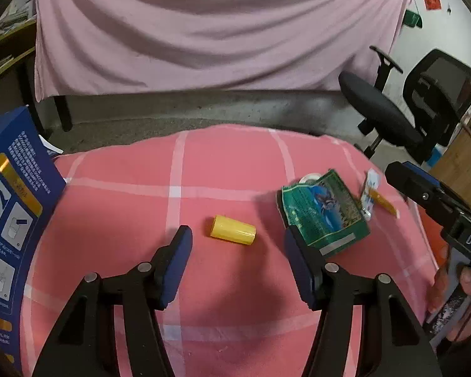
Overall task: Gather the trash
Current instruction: 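Return both tools to the table toward the yellow cap and green wrapper, then close the left tool on the yellow cap while the right tool grasps the green wrapper, then carry the yellow cap and green wrapper over the red bucket and open both tools, then return both tools to the table toward the white case and orange tube, then grasp the white earbud case with the left tool while the right tool grasps the orange tube, then carry the white case and orange tube over the red bucket and open both tools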
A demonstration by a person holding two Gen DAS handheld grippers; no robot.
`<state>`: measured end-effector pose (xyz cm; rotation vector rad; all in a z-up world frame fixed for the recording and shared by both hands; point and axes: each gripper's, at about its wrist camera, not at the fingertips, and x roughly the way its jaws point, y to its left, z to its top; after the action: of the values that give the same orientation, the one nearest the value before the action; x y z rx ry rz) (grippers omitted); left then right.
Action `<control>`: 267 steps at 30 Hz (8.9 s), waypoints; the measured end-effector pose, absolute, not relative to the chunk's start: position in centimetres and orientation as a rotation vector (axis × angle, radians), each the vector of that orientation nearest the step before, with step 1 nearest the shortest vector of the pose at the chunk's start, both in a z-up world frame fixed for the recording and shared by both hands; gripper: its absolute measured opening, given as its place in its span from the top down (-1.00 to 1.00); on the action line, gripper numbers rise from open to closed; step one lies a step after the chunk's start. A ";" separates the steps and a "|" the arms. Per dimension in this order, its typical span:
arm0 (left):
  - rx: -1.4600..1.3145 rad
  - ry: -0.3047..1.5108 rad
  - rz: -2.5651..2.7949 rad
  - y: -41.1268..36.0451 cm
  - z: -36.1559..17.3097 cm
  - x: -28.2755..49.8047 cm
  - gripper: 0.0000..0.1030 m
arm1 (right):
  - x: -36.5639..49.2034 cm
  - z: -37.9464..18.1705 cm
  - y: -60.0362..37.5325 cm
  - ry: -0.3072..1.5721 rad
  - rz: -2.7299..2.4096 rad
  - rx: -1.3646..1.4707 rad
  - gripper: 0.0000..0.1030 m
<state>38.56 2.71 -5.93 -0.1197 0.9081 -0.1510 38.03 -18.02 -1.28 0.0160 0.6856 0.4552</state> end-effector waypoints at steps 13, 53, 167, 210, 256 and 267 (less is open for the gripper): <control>-0.128 0.915 -0.128 3.2 -6.1 39.1 0.49 | 38.3 -2.4 -16.0 0.789 0.512 0.005 -0.38; -0.156 0.758 -0.080 5.0 -3.9 34.1 0.49 | 36.1 -3.7 -11.7 0.842 0.622 -0.221 0.52; -0.057 0.220 -0.126 -9.7 3.9 27.8 -0.97 | 25.8 6.3 -33.3 0.033 0.081 0.151 -1.00; 0.036 0.888 -0.200 -5.5 -7.3 40.6 -0.04 | 39.6 -3.5 -23.1 0.852 0.359 -0.044 -0.43; 0.046 0.339 -0.186 -5.5 -2.9 31.7 0.54 | 32.5 1.4 -23.0 0.381 0.349 -0.137 0.77; 0.056 0.137 -0.204 -8.1 -1.8 27.7 0.54 | 28.9 4.3 -26.1 0.124 0.287 -0.055 0.77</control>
<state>27.71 -8.10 -1.84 0.0563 0.1371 -0.2037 28.94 -26.14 4.35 -0.0549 0.1240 0.2868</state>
